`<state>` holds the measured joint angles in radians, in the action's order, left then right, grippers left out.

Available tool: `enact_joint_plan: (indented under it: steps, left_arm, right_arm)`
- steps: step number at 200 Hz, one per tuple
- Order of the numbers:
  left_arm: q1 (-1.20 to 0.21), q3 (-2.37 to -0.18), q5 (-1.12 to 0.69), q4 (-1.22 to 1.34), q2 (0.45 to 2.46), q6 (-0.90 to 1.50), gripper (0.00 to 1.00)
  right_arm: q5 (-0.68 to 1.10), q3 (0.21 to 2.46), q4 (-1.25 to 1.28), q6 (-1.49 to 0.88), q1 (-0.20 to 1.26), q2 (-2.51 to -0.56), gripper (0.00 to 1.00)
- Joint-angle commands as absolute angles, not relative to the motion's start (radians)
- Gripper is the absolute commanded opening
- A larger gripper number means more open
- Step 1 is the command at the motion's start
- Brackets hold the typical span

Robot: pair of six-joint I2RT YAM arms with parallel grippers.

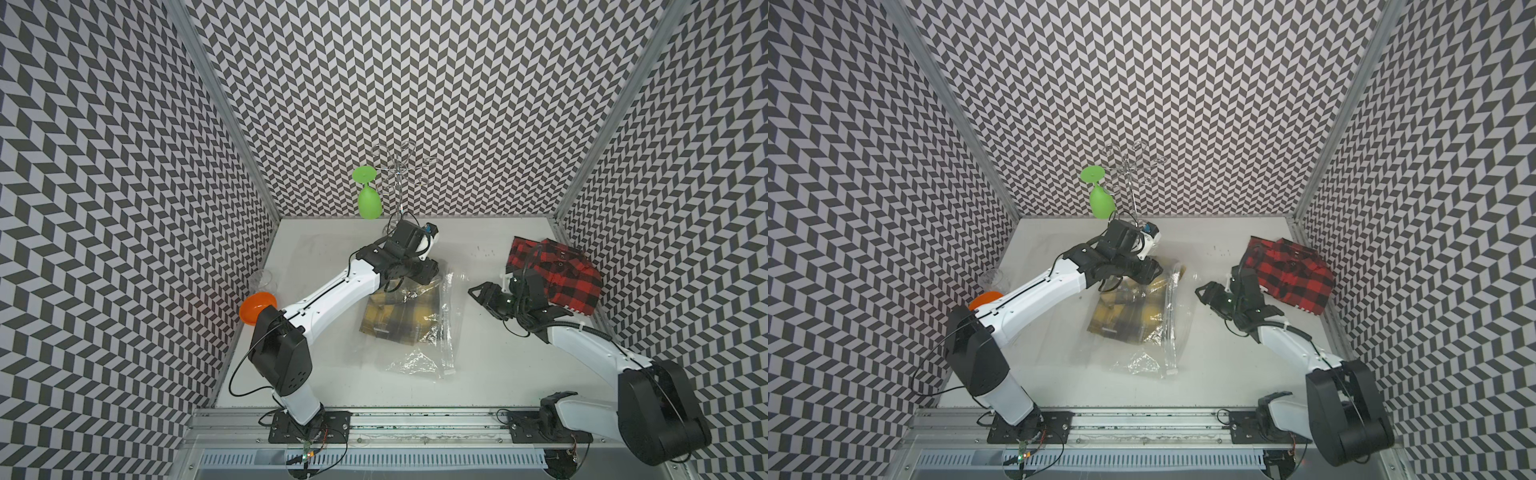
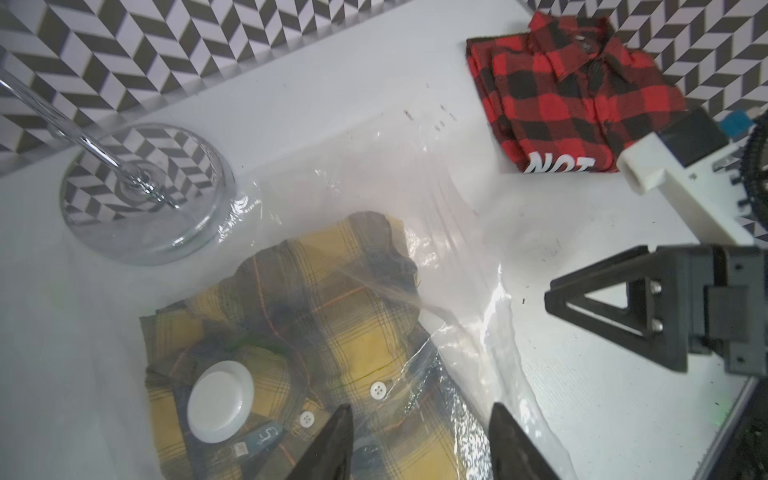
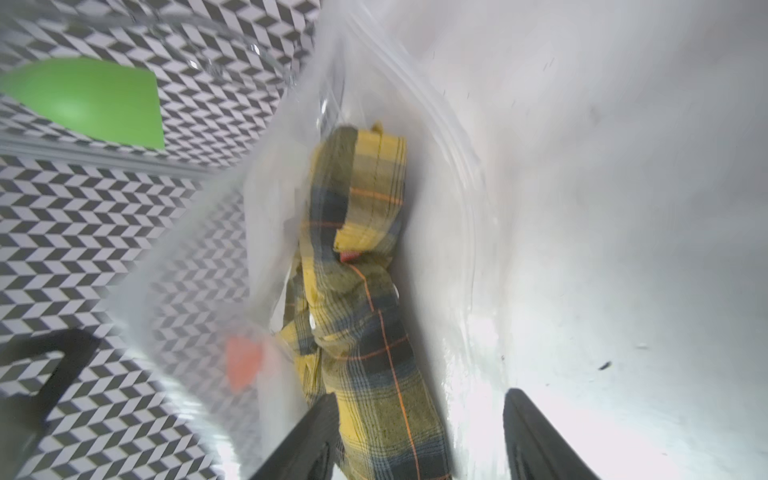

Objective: Place the folded shirt into the vacuum bag
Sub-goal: Adjust the vacuum bag at the center of the board, then move the shirt at the center of the board.

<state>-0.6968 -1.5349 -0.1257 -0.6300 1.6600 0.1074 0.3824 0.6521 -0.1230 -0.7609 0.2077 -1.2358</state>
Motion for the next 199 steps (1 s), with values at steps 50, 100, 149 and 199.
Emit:
enact_joint_plan:
  steps: [50,100,149,199]
  left_arm:
    - [-0.690,-1.522,0.144,-0.552,1.560,0.182,1.00]
    - [-0.667,-1.448,0.527,-0.490,1.475,0.266,1.00]
    - [-0.641,-1.394,0.329,-0.453,1.441,0.242,0.98]
    - [-0.641,-1.381,0.230,-0.431,1.452,0.253,1.00]
  right_arm:
    - [0.093,0.860,-0.222,-0.654,0.003,-1.277,0.65]
    - [-0.049,1.119,-0.277,-0.662,-0.036,-1.605,0.65]
    - [-0.093,1.209,-0.263,-0.674,-0.048,-1.759,0.64]
    - [-0.001,1.255,-0.262,-0.647,-0.050,-1.900,0.63]
